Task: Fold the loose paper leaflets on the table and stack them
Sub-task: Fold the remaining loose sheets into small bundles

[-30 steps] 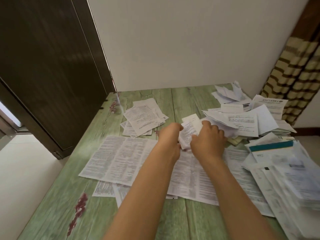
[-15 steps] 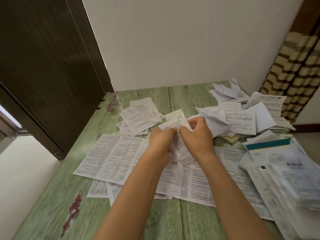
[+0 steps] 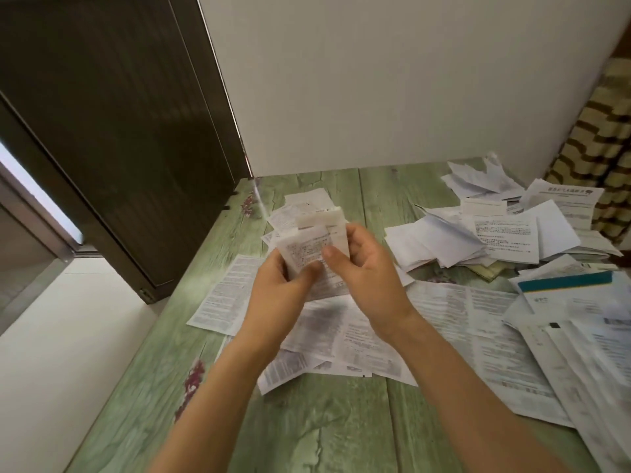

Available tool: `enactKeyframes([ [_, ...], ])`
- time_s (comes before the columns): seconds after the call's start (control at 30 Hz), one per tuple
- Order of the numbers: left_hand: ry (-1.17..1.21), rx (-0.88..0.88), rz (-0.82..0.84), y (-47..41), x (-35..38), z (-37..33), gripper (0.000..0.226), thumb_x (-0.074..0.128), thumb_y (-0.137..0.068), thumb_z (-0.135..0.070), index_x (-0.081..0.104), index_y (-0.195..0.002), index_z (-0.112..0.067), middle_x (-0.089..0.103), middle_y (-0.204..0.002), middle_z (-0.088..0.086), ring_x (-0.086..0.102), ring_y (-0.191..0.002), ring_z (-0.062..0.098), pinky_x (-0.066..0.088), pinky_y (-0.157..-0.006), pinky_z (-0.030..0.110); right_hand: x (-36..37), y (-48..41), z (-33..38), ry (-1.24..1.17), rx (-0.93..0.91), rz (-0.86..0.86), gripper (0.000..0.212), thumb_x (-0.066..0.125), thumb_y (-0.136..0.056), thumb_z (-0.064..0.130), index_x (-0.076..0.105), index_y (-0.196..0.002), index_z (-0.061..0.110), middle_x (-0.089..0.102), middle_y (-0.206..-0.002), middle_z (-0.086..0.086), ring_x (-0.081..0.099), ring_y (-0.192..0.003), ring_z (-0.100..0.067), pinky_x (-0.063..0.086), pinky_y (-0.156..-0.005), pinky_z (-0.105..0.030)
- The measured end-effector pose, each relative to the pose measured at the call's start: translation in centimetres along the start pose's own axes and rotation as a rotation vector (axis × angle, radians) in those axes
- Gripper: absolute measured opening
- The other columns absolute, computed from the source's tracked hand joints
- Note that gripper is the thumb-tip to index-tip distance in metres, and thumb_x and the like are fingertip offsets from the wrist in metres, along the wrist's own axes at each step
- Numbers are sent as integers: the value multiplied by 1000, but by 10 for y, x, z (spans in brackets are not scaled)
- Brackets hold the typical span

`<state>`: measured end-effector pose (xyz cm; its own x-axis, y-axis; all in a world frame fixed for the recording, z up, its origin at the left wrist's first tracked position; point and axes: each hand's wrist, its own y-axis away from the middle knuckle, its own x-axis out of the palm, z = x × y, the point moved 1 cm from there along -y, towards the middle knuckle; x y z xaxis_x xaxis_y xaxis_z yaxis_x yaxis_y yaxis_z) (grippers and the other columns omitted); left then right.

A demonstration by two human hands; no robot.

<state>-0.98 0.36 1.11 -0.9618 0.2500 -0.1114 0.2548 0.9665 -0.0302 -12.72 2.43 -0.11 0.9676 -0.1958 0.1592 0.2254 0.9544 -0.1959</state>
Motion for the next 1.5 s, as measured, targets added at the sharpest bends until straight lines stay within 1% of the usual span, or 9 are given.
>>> enactKeyframes([
  [0.23, -17, -22, -64, 14, -14, 24, 32, 65, -86, -7, 49, -110, -20, 63, -106, -3, 62, -89, 3, 52, -69, 15, 18, 12, -14, 92, 139, 181, 61, 46, -93, -4, 28, -145, 22, 50, -135, 1, 52, -116, -9, 49, -84, -13],
  [0.37, -37, 9, -131, 15, -15, 23, 30, 64, -88, -17, 47, -112, -18, 60, -101, -8, 60, -84, -2, 49, -63, 8, 22, 12, -16, 175, 117, 192, 47, 38, -102, 22, 29, -147, 26, 44, -142, 8, 45, -126, -3, 42, -104, -24],
  [0.47, 10, -6, -189, 17, -20, 23, 27, 65, -87, -16, 50, -109, -16, 63, -101, -5, 62, -86, 3, 51, -62, 10, 22, 12, -16, 202, 89, 126, 34, 37, -102, 26, 45, -135, 23, 58, -127, 4, 57, -114, -8, 49, -95, -28],
  [0.6, 101, -55, -261, 22, -21, 22, 27, 59, -91, -18, 46, -115, -13, 61, -105, -3, 61, -89, 5, 51, -63, 12, 32, 19, -20, 259, 96, 131, 36, 36, -102, 27, 41, -138, 23, 58, -126, 7, 57, -113, -2, 49, -95, -25],
  [0.73, 146, -101, -282, 29, -14, 25, 27, 53, -95, -17, 35, -115, -17, 58, -101, -7, 59, -87, 2, 50, -59, 11, 47, 32, -26, 324, 45, 194, 33, 32, -103, 26, 33, -136, 30, 53, -113, 25, 51, -99, 22, 42, -81, -2],
  [1.0, 379, -245, -303, 25, -21, 26, 16, 62, -88, -5, 58, -99, -14, 70, -101, 11, 69, -90, 26, 56, -83, 46, 32, 23, -14, 497, -118, 28, 10, 55, -95, 13, 57, -104, 15, 63, -88, 14, 62, -78, 7, 50, -65, -11],
  [1.17, 480, -321, -373, 18, -22, 27, 18, 62, -88, -2, 56, -102, -13, 68, -105, 10, 67, -93, 25, 55, -85, 42, -7, 6, -7, 994, -254, -366, 13, 62, -88, 10, 64, -101, 9, 65, -95, -4, 58, -87, -19, 47, -75, -28],
  [1.33, 456, -357, -303, 16, -22, 28, 25, 60, -89, -6, 56, -114, -9, 68, -108, 9, 67, -95, 25, 55, -84, 41, -18, 3, -13, 1391, 127, -133, 36, 52, -93, 21, 50, -126, 8, 55, -122, -12, 47, -114, -28, 37, -93, -35],
  [1.5, 439, -396, -258, 18, -21, 30, 25, 58, -91, -7, 55, -116, -8, 67, -109, 10, 67, -95, 25, 55, -81, 40, -9, -2, -12, 1539, 74, -98, 28, 38, -92, -5, 54, -114, 1, 63, -105, -15, 55, -87, -26, 39, -68, -30],
])
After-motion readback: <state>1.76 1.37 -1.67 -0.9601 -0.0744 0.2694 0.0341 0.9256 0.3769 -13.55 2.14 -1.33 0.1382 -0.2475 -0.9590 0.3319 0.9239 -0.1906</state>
